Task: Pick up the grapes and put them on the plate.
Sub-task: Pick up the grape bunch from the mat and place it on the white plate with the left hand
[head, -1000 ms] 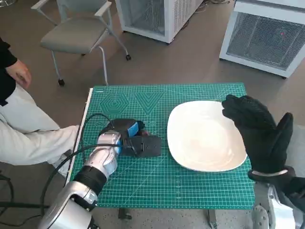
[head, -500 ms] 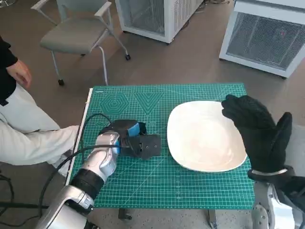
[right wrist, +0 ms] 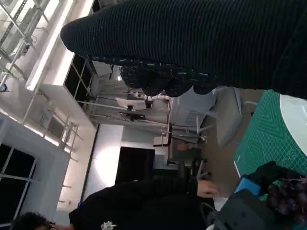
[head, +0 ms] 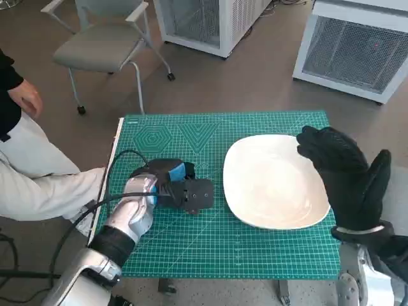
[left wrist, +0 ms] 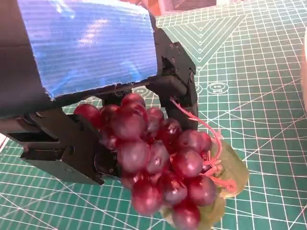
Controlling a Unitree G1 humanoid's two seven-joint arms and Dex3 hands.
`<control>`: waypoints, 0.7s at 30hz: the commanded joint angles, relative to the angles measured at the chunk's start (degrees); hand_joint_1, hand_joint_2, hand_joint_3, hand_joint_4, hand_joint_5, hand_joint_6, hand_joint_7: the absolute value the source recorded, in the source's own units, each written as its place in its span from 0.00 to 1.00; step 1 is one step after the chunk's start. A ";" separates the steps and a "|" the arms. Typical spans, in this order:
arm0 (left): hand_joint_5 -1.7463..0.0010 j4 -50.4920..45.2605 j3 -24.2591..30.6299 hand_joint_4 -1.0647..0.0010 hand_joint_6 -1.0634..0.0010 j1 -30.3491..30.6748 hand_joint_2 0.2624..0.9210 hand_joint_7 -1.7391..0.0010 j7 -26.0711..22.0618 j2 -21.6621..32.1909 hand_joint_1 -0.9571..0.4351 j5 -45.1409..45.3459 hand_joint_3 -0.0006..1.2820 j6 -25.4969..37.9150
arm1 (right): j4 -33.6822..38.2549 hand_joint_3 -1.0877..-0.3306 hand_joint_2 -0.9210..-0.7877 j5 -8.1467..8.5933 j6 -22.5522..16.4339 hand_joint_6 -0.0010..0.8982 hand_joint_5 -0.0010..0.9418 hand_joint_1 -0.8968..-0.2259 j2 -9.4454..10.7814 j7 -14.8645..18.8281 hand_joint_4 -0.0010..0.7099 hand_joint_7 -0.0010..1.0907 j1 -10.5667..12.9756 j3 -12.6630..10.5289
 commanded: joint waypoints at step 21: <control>0.23 -40.63 12.01 0.36 0.28 6.81 0.91 0.51 -7.85 9.63 0.69 -0.67 0.11 4.92 | 1.29 0.59 0.00 -0.04 0.04 0.23 0.79 0.78 0.35 0.21 0.59 0.91 0.14 0.23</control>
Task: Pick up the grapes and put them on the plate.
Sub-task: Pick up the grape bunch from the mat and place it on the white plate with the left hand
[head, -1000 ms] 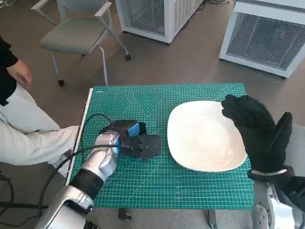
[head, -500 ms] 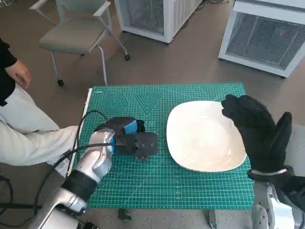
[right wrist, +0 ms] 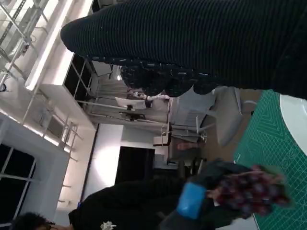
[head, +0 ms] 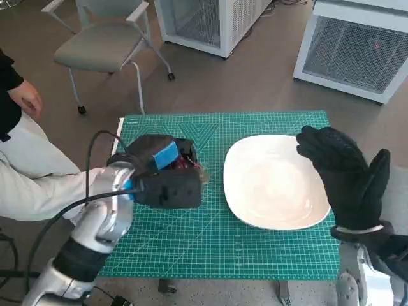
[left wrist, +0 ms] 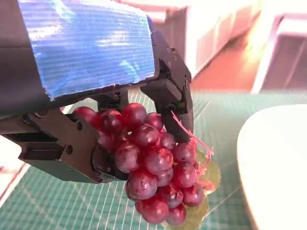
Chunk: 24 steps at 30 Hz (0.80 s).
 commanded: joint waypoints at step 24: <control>0.23 -9.51 4.73 0.37 0.24 -0.90 0.97 0.54 -0.72 -0.74 0.69 -2.62 0.05 -1.78 | 1.19 0.59 0.00 0.29 -0.22 0.23 0.79 0.78 0.56 0.27 0.60 0.91 0.41 0.00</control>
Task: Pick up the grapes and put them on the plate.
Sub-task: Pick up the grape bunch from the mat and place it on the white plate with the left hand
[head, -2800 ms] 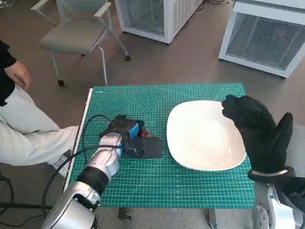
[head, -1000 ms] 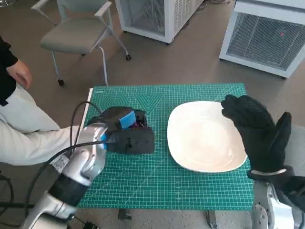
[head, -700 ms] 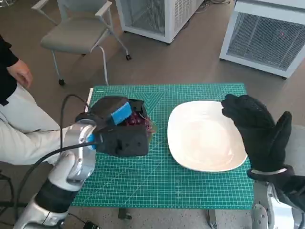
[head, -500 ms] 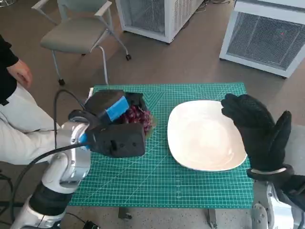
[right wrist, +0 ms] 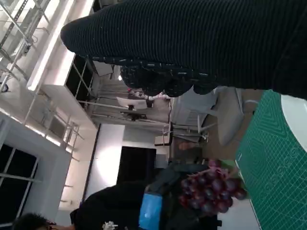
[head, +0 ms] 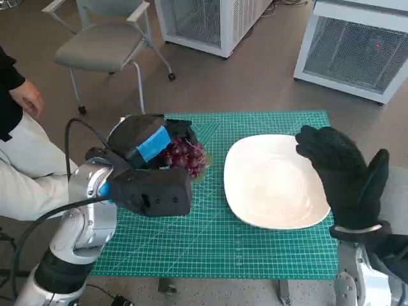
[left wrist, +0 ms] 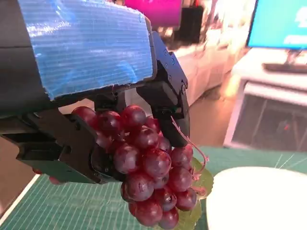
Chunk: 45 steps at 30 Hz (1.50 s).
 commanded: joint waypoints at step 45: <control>0.37 43.17 -10.17 0.45 0.41 -30.09 0.99 0.24 8.39 -23.35 0.69 -3.44 0.10 -18.83 | -3.46 0.60 0.00 -0.60 0.23 0.25 0.77 0.77 -0.18 -2.12 0.61 0.88 3.21 -0.83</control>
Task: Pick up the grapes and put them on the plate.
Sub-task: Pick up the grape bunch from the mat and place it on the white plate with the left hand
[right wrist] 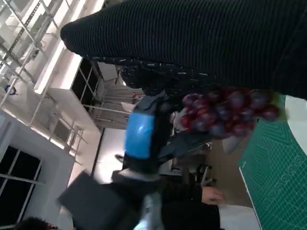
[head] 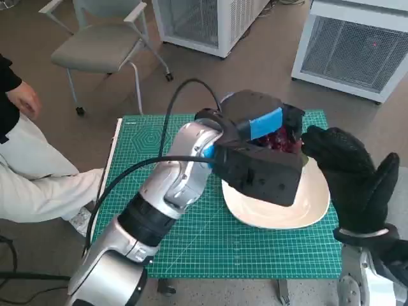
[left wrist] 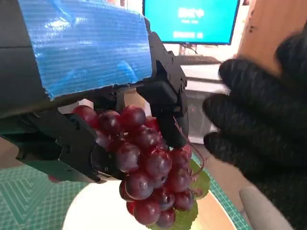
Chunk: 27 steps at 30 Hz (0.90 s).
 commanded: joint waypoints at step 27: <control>0.95 15.51 3.07 0.85 0.78 -4.29 0.90 0.85 -12.23 -3.33 0.48 -11.01 0.01 -3.06 | 1.18 0.59 0.00 -1.57 -0.94 0.26 0.75 0.78 0.92 -2.44 0.62 0.86 1.35 0.46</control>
